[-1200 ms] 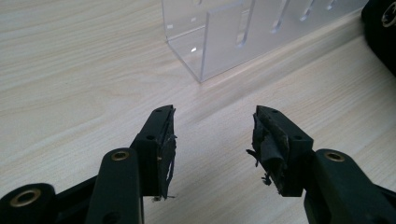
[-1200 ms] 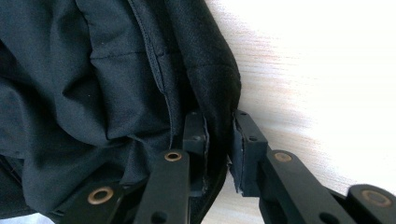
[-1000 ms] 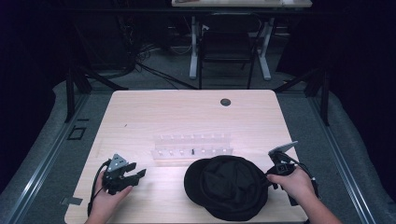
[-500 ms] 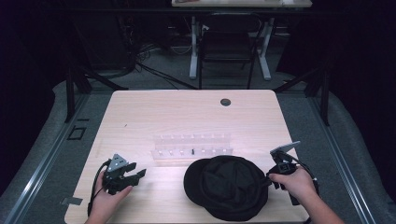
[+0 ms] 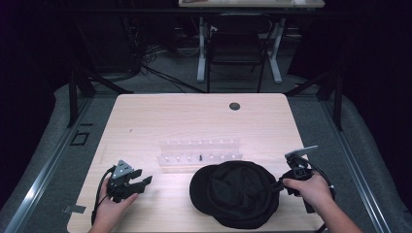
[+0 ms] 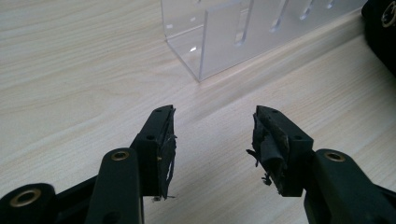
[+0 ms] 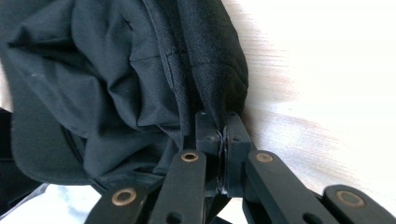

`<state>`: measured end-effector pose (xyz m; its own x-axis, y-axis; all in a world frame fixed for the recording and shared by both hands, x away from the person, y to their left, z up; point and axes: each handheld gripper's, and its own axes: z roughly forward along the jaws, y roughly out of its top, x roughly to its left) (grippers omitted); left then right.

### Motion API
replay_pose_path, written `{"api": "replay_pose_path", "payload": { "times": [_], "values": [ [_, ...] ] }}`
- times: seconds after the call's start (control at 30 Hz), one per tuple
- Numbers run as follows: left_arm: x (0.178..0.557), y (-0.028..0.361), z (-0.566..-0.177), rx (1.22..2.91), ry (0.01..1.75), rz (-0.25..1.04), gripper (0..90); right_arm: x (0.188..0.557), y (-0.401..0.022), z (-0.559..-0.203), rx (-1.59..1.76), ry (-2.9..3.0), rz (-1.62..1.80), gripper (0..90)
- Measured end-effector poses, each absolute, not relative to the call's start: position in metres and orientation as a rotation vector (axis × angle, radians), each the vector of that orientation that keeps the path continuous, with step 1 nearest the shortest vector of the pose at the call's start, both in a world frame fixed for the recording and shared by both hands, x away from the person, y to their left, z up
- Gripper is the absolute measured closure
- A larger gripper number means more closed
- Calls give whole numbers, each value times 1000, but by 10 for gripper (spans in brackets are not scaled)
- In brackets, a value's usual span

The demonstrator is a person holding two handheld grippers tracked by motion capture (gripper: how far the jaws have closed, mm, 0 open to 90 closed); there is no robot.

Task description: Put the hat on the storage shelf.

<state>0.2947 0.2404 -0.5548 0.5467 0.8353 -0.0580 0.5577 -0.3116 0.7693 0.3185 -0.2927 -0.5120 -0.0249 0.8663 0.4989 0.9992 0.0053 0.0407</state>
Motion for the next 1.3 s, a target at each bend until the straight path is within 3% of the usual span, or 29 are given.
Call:
{"api": "replay_pose_path", "payload": {
  "times": [1.3],
  "values": [
    [295,240,-556,2003,1121,459,457,308,-288,-452,-1768,-1857,-778,881]
  ]
}}
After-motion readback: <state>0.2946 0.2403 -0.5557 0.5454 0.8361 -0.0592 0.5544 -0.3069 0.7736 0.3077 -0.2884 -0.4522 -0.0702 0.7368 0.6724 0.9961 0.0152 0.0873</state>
